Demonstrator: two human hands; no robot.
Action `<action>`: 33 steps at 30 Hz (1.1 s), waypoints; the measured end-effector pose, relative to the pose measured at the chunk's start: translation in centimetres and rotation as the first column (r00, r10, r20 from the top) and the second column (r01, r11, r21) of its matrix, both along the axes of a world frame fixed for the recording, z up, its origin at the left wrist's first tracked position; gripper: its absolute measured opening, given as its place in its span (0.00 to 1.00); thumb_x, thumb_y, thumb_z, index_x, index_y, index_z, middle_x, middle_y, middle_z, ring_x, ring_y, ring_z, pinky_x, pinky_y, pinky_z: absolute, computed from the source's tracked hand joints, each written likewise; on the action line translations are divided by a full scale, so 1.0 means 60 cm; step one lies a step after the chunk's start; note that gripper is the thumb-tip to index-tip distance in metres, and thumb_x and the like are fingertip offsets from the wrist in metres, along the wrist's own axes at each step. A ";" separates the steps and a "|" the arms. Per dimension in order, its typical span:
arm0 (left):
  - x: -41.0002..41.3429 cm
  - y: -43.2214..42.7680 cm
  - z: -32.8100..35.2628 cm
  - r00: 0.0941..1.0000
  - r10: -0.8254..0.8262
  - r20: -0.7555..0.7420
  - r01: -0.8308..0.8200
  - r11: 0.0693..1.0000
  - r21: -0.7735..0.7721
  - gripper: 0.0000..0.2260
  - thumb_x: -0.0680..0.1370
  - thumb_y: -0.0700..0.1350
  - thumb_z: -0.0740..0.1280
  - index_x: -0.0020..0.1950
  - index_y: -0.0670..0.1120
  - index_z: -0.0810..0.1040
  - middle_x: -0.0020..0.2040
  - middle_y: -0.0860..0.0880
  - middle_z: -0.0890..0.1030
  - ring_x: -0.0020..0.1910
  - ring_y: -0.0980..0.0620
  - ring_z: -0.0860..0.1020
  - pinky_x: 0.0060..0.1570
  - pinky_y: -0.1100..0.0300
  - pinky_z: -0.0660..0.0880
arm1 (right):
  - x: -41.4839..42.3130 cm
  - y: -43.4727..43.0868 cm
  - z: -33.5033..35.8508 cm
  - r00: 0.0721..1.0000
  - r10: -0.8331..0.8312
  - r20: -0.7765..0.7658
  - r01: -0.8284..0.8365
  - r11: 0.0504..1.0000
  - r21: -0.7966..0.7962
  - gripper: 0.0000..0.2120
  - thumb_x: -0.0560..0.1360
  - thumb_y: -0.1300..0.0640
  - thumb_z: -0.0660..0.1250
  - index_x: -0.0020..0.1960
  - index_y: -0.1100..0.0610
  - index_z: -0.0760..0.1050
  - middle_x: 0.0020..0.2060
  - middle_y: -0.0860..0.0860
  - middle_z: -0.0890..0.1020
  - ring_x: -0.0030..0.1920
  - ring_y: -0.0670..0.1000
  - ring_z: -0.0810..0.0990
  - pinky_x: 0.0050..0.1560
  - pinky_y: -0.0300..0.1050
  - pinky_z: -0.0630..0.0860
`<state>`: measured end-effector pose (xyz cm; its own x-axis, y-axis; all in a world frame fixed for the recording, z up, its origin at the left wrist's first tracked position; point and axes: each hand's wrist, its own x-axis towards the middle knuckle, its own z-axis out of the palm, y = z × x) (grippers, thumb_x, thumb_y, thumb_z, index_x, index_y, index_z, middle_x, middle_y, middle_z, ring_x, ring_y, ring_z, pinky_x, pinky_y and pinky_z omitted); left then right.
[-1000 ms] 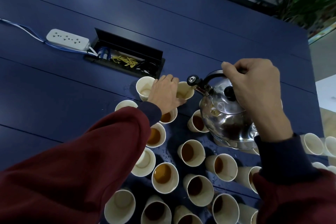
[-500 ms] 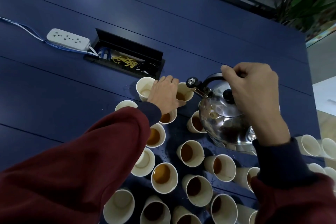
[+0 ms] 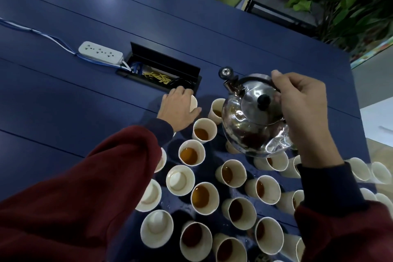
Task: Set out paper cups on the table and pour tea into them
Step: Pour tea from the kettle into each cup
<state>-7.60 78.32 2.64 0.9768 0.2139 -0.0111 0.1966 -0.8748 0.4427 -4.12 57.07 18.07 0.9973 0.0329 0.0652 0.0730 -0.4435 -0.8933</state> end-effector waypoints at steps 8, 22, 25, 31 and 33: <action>-0.019 0.035 -0.016 0.998 -0.002 -0.056 0.003 1.000 0.011 0.29 0.71 0.57 0.73 0.67 0.45 0.70 0.62 0.45 0.73 0.61 0.42 0.72 0.56 0.46 0.68 | -0.018 0.044 0.008 0.993 0.104 0.055 -0.100 0.993 -0.064 0.24 0.79 0.47 0.68 0.41 0.70 0.76 0.31 0.68 0.72 0.32 0.53 0.69 0.37 0.47 0.69; 0.011 0.066 -0.051 0.997 -0.082 -0.008 0.080 0.988 -0.132 0.33 0.66 0.58 0.78 0.65 0.46 0.73 0.60 0.47 0.74 0.60 0.45 0.73 0.57 0.47 0.72 | 0.000 0.122 -0.031 0.979 0.112 0.172 -0.038 0.922 -0.386 0.19 0.76 0.46 0.69 0.32 0.57 0.78 0.24 0.51 0.78 0.30 0.53 0.76 0.34 0.44 0.72; 0.005 0.069 -0.057 0.998 -0.065 0.020 0.068 0.969 -0.237 0.36 0.64 0.58 0.80 0.67 0.48 0.71 0.63 0.49 0.76 0.62 0.45 0.74 0.59 0.44 0.72 | 0.001 0.131 -0.038 0.975 0.122 0.184 -0.034 0.907 -0.421 0.18 0.77 0.46 0.68 0.33 0.56 0.79 0.25 0.51 0.79 0.31 0.53 0.78 0.36 0.48 0.75; 0.007 0.069 -0.070 0.998 -0.031 0.053 0.047 0.947 -0.319 0.35 0.62 0.57 0.81 0.64 0.48 0.73 0.60 0.50 0.77 0.59 0.45 0.75 0.58 0.44 0.73 | 0.002 0.138 -0.037 0.971 0.137 0.195 -0.033 0.887 -0.462 0.18 0.77 0.46 0.68 0.33 0.56 0.79 0.25 0.50 0.78 0.30 0.52 0.77 0.33 0.43 0.70; 0.009 0.068 -0.070 0.998 -0.021 0.062 0.041 0.943 -0.330 0.34 0.62 0.57 0.81 0.64 0.48 0.74 0.59 0.50 0.77 0.58 0.46 0.75 0.58 0.44 0.73 | 0.001 0.140 -0.036 0.972 0.139 0.188 -0.038 0.886 -0.462 0.18 0.77 0.46 0.68 0.33 0.55 0.79 0.24 0.49 0.78 0.30 0.52 0.77 0.34 0.43 0.70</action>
<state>-7.05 82.41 -1.56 0.9839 0.1773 -0.0206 0.1380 -0.6823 0.7179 -4.08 65.45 15.92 0.9533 0.1969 0.2290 0.2941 -0.7778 -0.5555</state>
